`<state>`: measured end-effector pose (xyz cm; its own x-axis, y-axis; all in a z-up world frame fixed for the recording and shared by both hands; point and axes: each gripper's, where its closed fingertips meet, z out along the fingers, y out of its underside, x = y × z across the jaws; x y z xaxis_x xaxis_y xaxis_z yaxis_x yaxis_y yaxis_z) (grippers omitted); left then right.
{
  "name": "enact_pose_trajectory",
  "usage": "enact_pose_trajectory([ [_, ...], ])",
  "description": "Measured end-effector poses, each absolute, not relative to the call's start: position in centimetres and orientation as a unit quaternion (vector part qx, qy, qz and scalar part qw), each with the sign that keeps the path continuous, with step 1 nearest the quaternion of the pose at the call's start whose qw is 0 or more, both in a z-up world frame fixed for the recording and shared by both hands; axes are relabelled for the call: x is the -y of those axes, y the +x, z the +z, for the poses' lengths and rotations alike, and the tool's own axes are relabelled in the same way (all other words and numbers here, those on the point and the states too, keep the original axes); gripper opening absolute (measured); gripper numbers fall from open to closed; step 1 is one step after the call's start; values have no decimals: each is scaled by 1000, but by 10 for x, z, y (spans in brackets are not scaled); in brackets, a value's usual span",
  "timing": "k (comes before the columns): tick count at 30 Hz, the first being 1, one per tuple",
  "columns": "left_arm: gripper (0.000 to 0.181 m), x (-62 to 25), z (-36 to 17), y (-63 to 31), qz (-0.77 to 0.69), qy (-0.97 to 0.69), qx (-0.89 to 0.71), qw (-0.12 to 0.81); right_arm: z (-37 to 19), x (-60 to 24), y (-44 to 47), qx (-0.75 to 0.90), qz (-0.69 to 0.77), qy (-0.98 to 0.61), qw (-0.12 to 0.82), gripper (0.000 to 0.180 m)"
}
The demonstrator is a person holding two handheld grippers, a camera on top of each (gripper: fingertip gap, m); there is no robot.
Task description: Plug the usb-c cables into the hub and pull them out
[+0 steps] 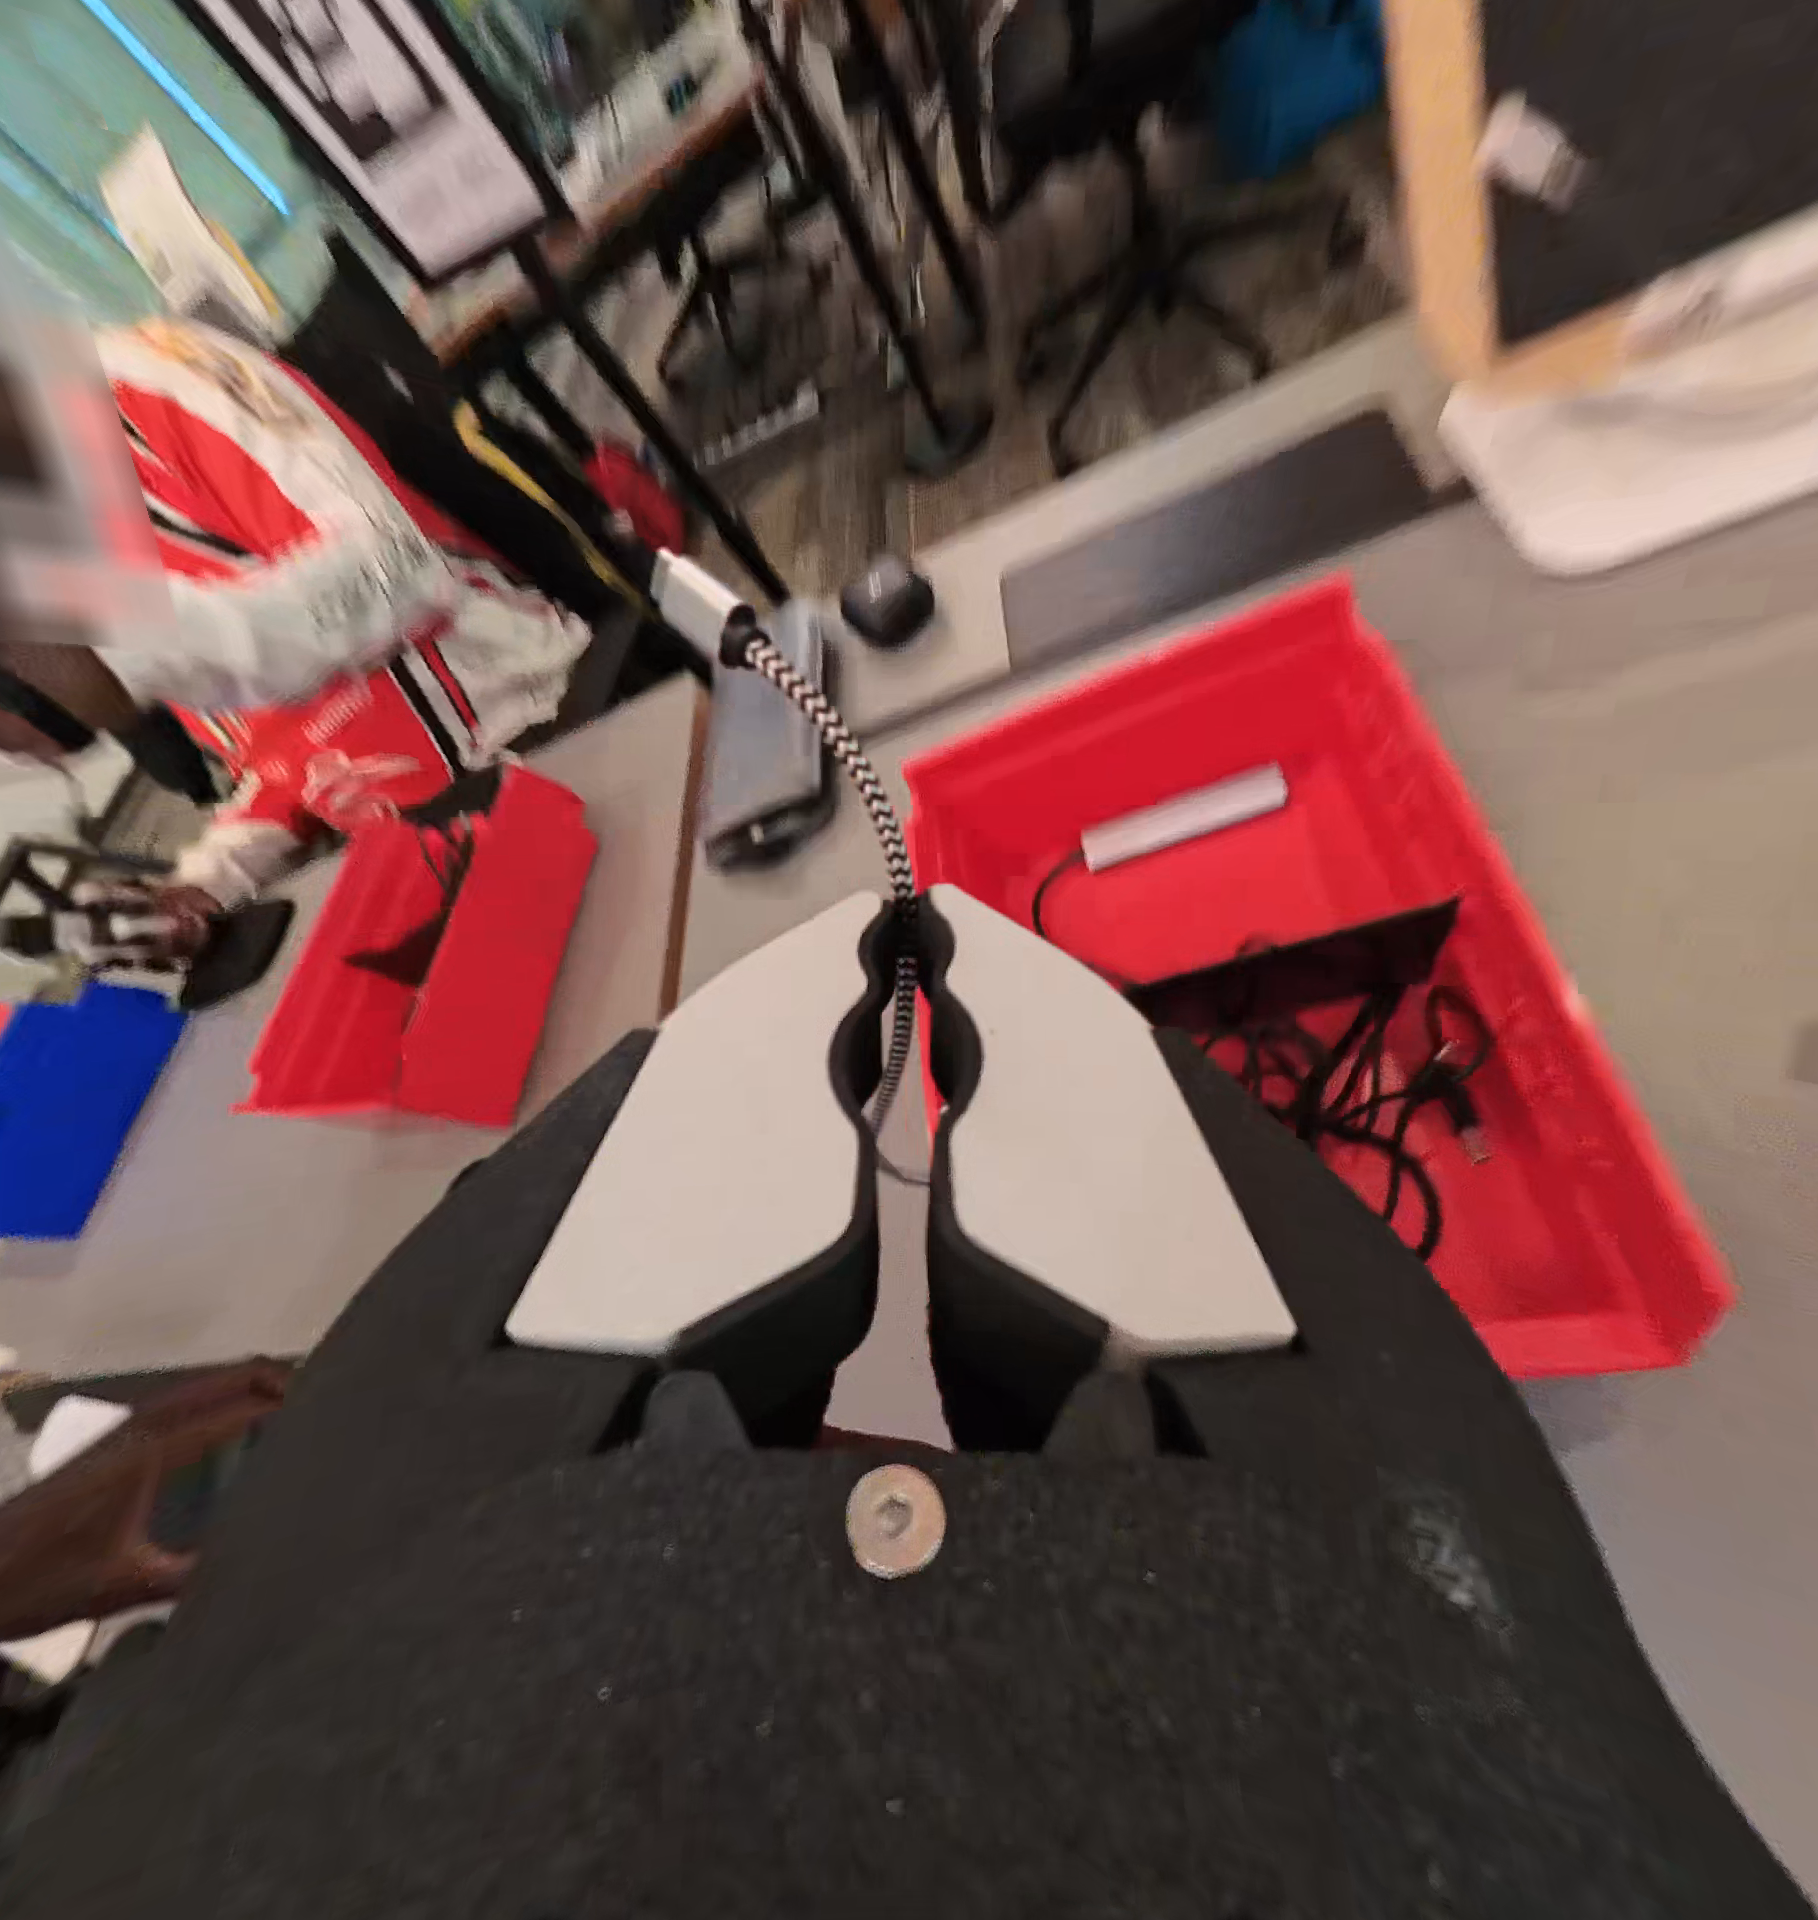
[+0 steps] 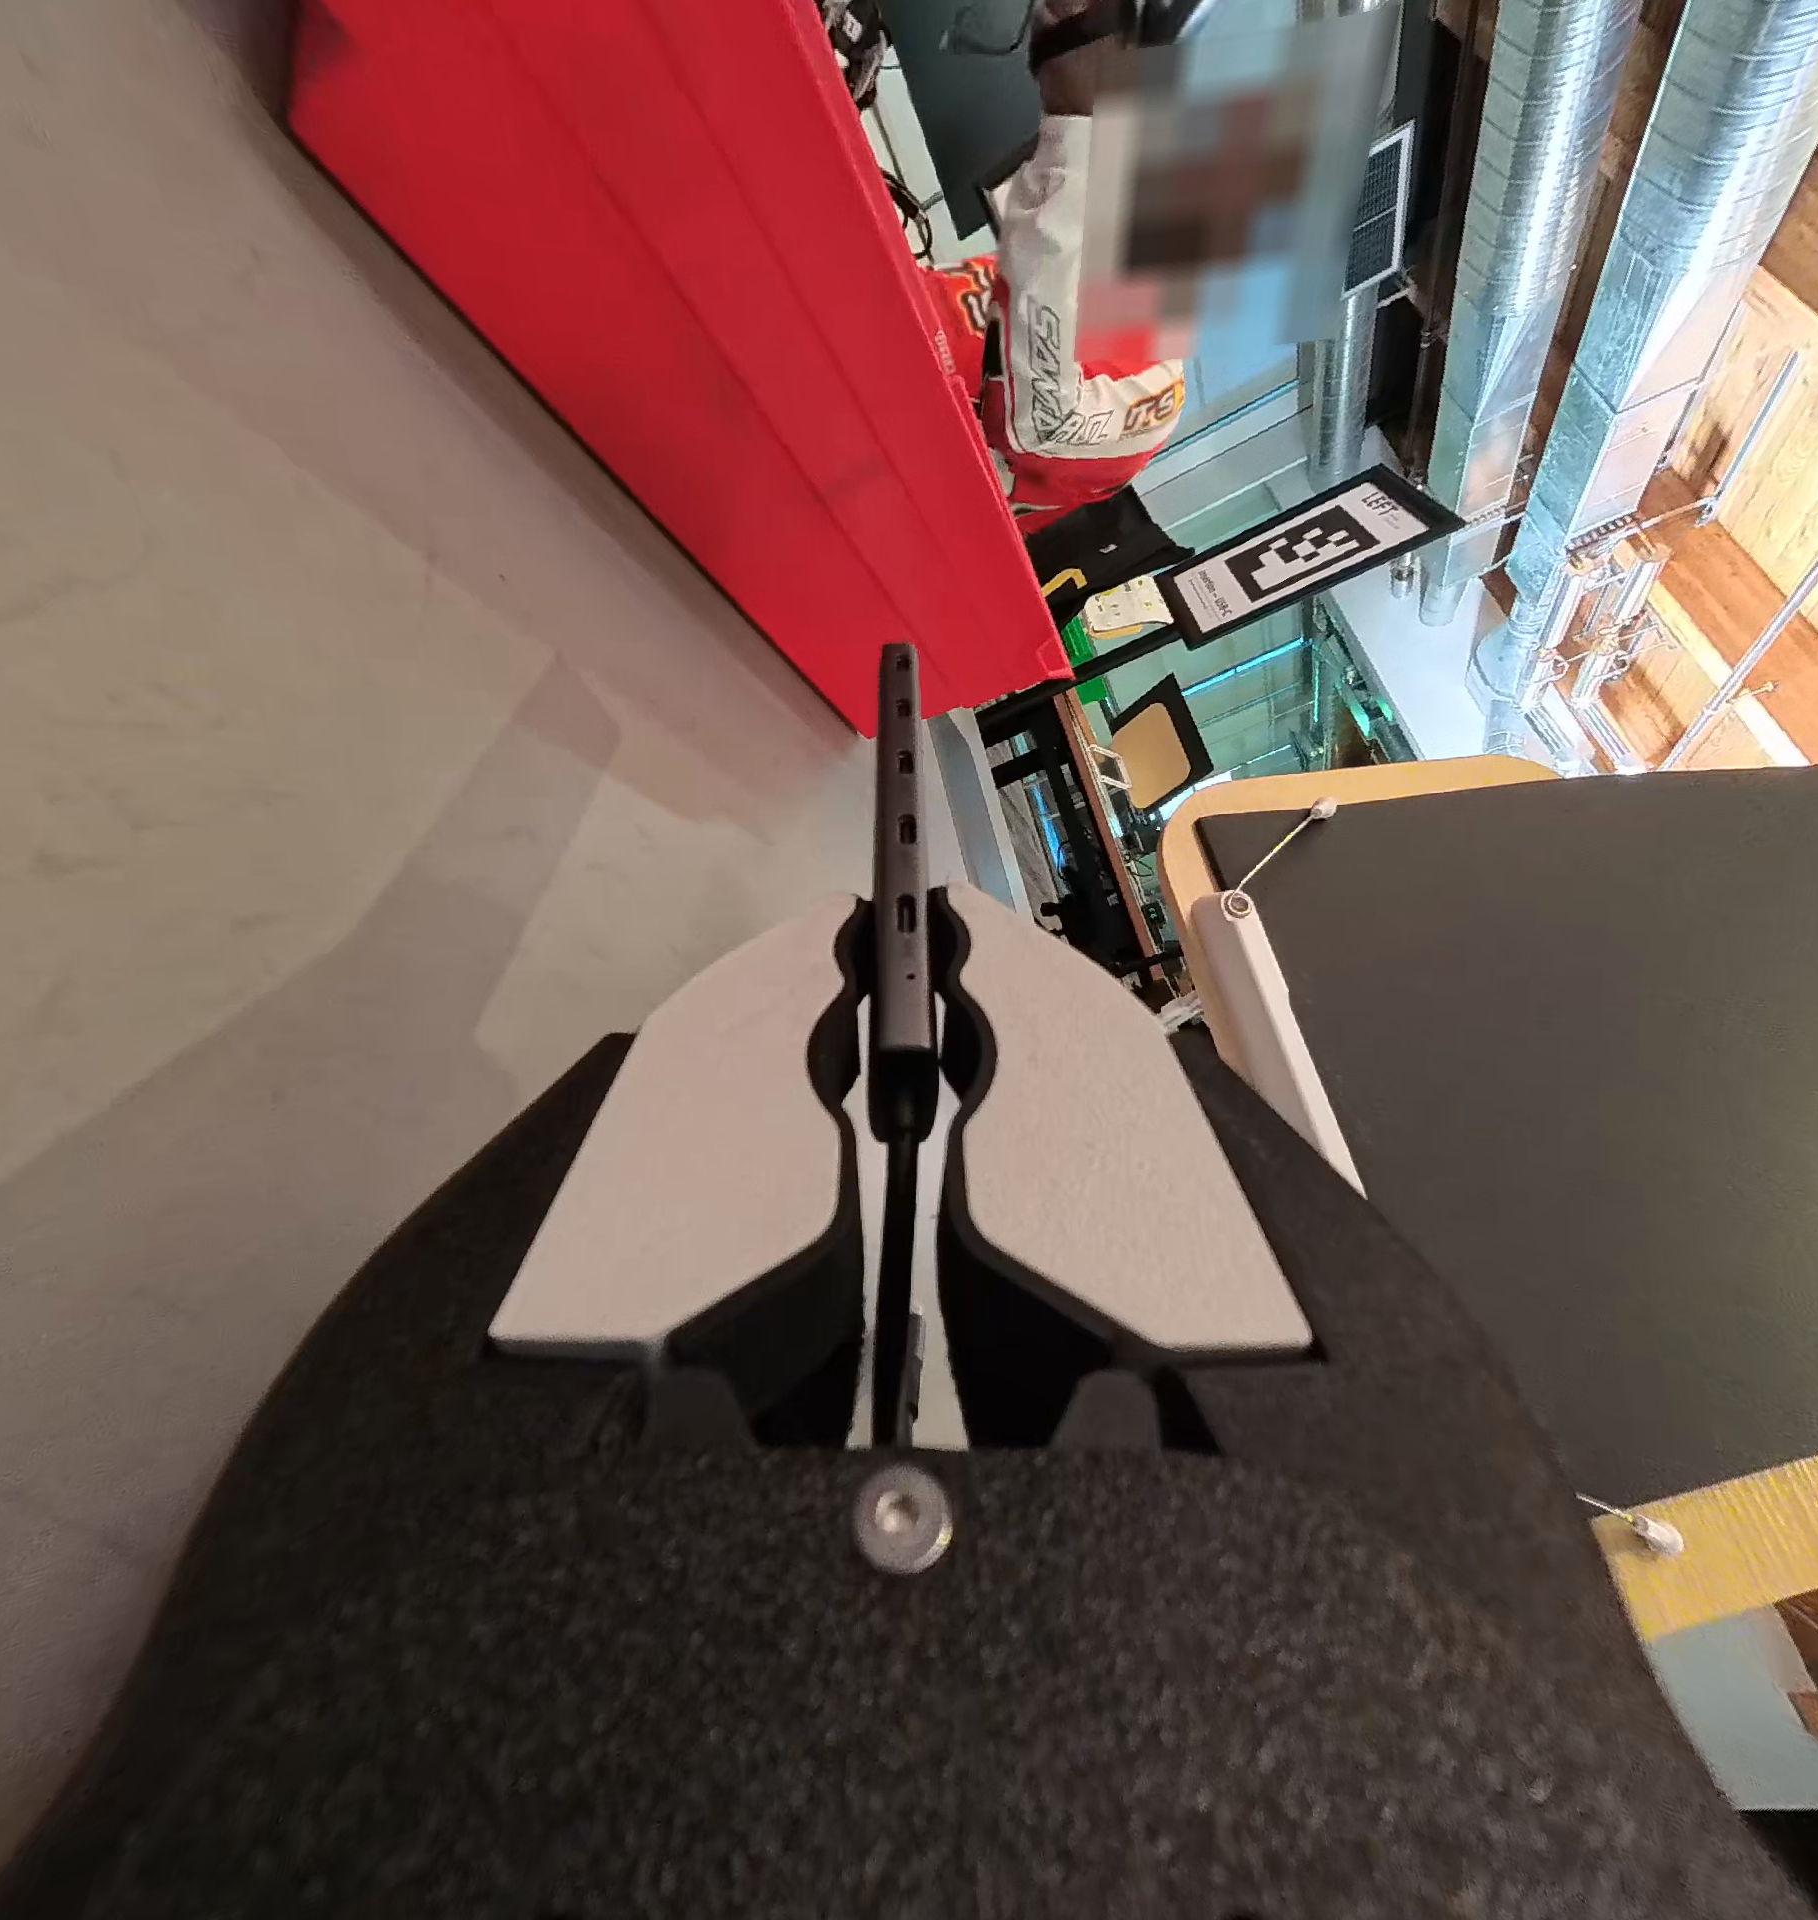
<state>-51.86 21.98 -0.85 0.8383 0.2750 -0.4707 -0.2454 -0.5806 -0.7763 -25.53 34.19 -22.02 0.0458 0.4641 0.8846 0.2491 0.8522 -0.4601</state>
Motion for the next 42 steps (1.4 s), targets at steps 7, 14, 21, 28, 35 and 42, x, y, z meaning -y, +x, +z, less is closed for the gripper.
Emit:
enact_pose_trajectory([
  [7,2,-193,91,-438,282,-823,-112,480,-211,-351,-250,663,95,-285,685,9],
  [14,2,-190,-26,-339,150,-885,-282,339,-202,-361,-246,637,121,-313,694,9],
  [21,2,-246,-167,-297,56,-906,-314,279,-204,-357,-246,641,119,-309,693,9],
  [28,2,-259,-246,-260,26,-889,-382,251,-203,-360,-243,637,121,-315,693,9],
  [35,6,-236,-281,-230,-31,-883,-404,236,-204,-360,-245,640,117,-313,692,9],
  [42,32,-259,-273,-216,-40,-899,-317,299,-205,-359,-245,643,117,-309,691,9],
])
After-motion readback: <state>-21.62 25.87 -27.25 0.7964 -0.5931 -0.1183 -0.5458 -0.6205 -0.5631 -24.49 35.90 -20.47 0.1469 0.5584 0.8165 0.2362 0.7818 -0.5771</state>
